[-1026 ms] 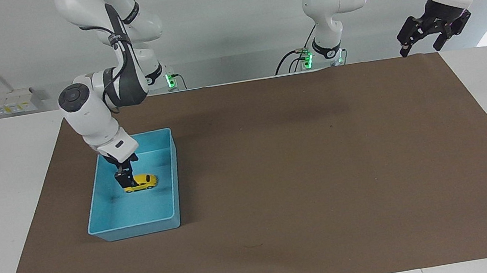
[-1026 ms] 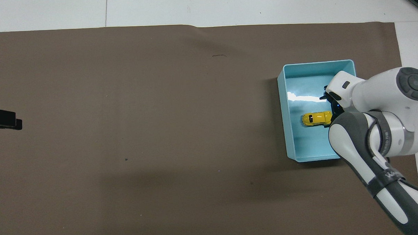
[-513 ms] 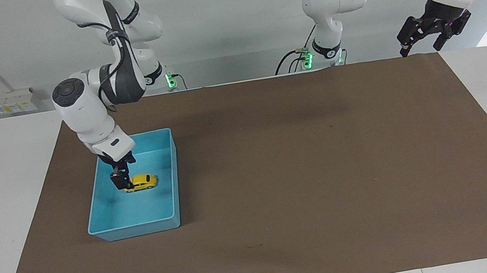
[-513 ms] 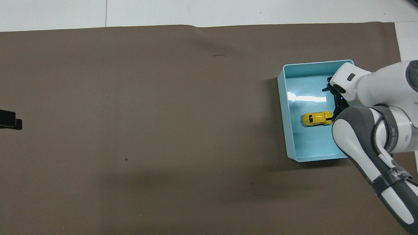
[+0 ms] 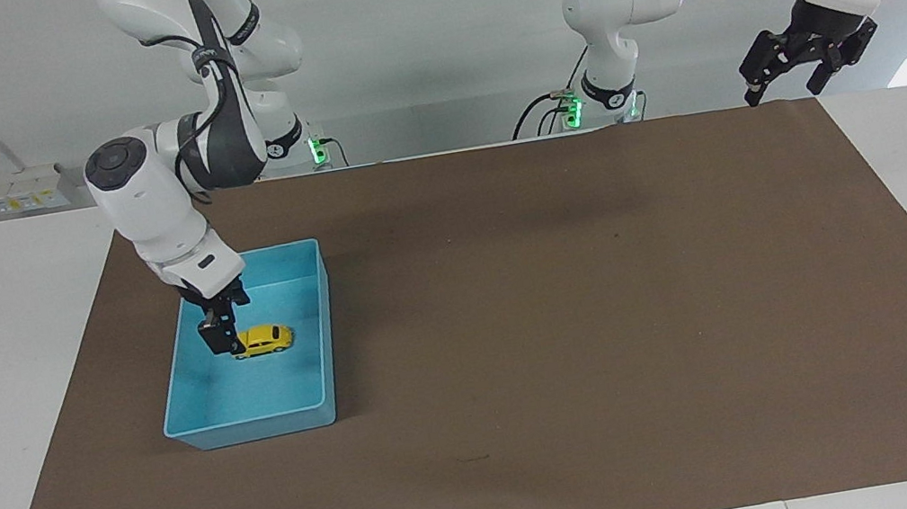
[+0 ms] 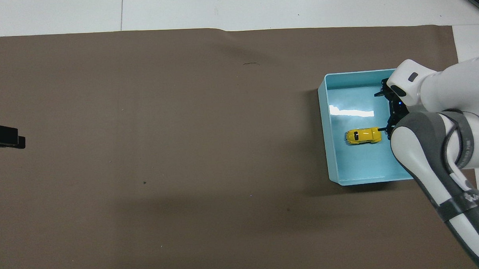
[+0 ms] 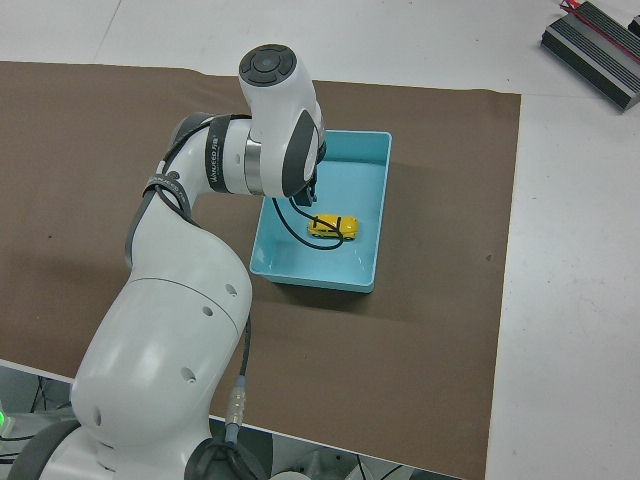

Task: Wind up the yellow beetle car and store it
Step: 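Open the right gripper and withdraw it from the box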

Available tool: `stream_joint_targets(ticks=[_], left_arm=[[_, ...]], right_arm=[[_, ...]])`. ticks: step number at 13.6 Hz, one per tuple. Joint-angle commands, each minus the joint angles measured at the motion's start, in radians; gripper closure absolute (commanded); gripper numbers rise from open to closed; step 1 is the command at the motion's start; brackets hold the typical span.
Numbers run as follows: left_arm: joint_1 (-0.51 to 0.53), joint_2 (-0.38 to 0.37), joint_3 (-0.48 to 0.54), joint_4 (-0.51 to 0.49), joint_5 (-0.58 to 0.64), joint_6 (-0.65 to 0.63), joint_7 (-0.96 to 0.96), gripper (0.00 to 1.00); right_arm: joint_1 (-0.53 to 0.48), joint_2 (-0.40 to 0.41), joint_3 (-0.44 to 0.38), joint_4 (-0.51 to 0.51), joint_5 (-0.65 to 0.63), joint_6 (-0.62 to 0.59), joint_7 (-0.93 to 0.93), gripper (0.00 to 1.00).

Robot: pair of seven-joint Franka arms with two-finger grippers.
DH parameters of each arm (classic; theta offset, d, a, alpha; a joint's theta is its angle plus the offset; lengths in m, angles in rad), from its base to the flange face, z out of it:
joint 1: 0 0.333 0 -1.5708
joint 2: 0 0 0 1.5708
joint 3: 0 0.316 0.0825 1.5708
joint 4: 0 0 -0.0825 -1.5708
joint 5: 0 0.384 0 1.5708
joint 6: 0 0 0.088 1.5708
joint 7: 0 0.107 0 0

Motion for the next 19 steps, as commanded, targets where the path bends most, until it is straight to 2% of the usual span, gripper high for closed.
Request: stream_joint_targets(ticks=[1, 4, 8, 13, 19], left_arm=[[0.012, -0.001, -0.009, 0.006, 0.015, -0.016, 0.003, 0.0], [0.012, -0.001, -0.009, 0.006, 0.015, -0.016, 0.003, 0.0], [0.012, -0.001, -0.009, 0.006, 0.015, -0.016, 0.003, 0.0], [0.012, -0.001, -0.009, 0.006, 0.015, -0.016, 0.003, 0.0], [0.012, -0.001, -0.009, 0.006, 0.015, -0.016, 0.003, 0.0]], right_arm=[[0.006, -0.05, -0.023, 0.015, 0.042, -0.052, 0.023, 0.0], [0.009, -0.068, -0.028, 0.079, 0.042, -0.14, 0.088, 0.0], [0.024, -0.119, -0.032, 0.099, 0.042, -0.188, 0.167, 0.0], [0.024, -0.128, -0.035, 0.13, 0.042, -0.257, 0.279, 0.0], [0.024, -0.137, -0.037, 0.234, 0.025, -0.389, 0.428, 0.0]])
